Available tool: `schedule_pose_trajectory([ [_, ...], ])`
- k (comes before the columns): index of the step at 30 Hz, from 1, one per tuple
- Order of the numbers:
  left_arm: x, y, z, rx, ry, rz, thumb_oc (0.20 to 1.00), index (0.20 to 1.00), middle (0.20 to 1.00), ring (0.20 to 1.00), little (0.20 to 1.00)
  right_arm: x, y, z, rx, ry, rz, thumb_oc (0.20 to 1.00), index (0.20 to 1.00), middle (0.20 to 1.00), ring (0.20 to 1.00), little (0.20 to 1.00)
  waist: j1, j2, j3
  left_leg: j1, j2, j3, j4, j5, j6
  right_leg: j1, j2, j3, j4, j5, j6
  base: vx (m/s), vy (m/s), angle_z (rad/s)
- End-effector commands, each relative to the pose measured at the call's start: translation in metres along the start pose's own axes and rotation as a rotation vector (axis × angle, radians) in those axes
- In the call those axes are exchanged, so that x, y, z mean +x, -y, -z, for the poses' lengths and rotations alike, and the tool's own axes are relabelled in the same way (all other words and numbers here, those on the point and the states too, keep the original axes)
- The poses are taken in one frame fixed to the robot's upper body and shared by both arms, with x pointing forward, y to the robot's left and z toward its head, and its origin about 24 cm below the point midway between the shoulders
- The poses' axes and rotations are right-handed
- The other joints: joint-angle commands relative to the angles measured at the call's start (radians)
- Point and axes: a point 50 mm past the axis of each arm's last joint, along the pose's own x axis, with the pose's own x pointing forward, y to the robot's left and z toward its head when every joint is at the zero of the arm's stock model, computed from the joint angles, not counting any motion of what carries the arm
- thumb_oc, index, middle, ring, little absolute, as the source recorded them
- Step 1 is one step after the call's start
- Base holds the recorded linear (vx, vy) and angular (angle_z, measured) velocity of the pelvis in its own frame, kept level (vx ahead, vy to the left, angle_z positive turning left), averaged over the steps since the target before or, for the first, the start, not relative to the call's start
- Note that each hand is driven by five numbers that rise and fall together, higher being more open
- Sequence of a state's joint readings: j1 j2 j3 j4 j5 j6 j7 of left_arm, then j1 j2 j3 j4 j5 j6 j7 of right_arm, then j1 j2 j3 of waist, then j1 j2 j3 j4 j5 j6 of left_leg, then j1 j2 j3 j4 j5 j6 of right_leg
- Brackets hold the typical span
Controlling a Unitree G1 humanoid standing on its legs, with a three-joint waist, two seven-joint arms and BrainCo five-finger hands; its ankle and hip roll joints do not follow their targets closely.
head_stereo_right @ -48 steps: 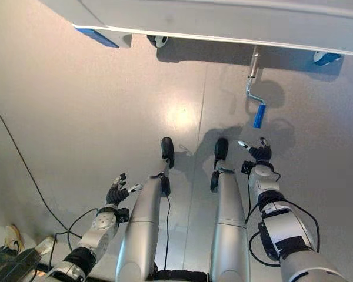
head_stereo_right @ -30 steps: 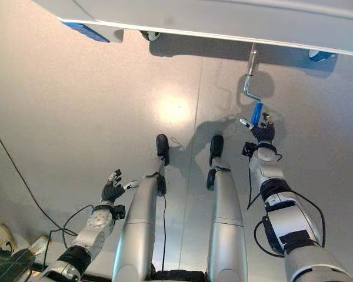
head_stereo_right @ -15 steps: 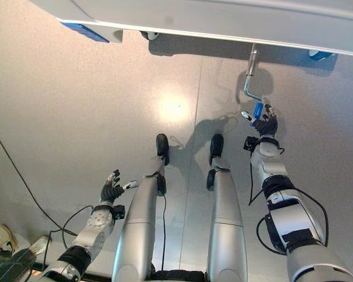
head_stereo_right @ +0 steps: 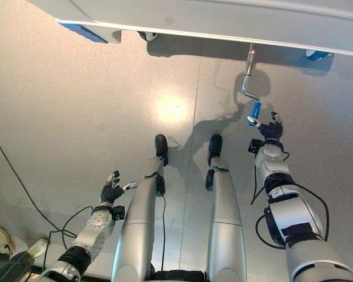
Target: Raise the hospital bed
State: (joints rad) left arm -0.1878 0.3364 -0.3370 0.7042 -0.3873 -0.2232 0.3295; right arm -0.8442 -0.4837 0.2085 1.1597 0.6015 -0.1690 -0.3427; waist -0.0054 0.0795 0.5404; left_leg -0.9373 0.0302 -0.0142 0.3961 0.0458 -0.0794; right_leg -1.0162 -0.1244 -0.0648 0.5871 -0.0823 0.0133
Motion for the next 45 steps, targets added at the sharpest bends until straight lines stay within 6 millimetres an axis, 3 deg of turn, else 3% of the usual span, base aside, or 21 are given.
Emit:
schedule_pose_trajectory([
  [1, -0.015, -0.004, 0.021, -0.012, -0.055, -0.002, 1.000, 1.000, 1.000, 1.000, 1.000, 0.006, 0.019, -0.012, -0.030, 0.044, 0.036, 1.000, 1.000, 1.000, 1.000, 1.000, 0.018, 0.033, -0.020, -0.036, 0.000, 0.003, 0.096, -0.054, 0.003, 0.010, -0.031, 0.049, -0.040, 0.065, 0.114, 0.00, 0.000, 0.00],
  [23, -0.017, 0.000, 0.019, 0.009, -0.035, 0.051, 1.000, 1.000, 1.000, 1.000, 1.000, 0.008, 0.011, -0.038, -0.071, 0.142, -0.039, 1.000, 1.000, 1.000, 1.000, 1.000, 0.023, 0.040, -0.020, -0.048, -0.004, -0.002, 0.101, -0.056, 0.003, -0.003, -0.035, 0.049, -0.025, 0.057, 0.116, 0.00, 0.000, 0.00],
  [25, -0.017, 0.000, 0.020, 0.009, -0.045, 0.050, 1.000, 1.000, 1.000, 1.000, 1.000, 0.008, 0.012, -0.037, -0.069, 0.131, -0.033, 0.200, 0.200, 0.200, 0.200, 0.200, 0.025, 0.042, -0.020, -0.050, -0.004, -0.003, 0.104, -0.057, 0.004, -0.004, -0.036, 0.049, -0.023, 0.057, 0.117, 0.00, 0.000, 0.00],
  [45, -0.018, 0.002, 0.019, 0.016, -0.038, 0.066, 1.000, 1.000, 1.000, 1.000, 1.000, 0.005, 0.011, -0.011, -0.119, 0.044, -0.043, 0.200, 0.200, 0.200, 0.200, 0.200, 0.033, 0.054, -0.020, -0.068, -0.013, -0.009, 0.109, -0.054, 0.010, -0.019, -0.037, 0.045, -0.022, 0.063, 0.120, 0.00, 0.000, 0.00],
])
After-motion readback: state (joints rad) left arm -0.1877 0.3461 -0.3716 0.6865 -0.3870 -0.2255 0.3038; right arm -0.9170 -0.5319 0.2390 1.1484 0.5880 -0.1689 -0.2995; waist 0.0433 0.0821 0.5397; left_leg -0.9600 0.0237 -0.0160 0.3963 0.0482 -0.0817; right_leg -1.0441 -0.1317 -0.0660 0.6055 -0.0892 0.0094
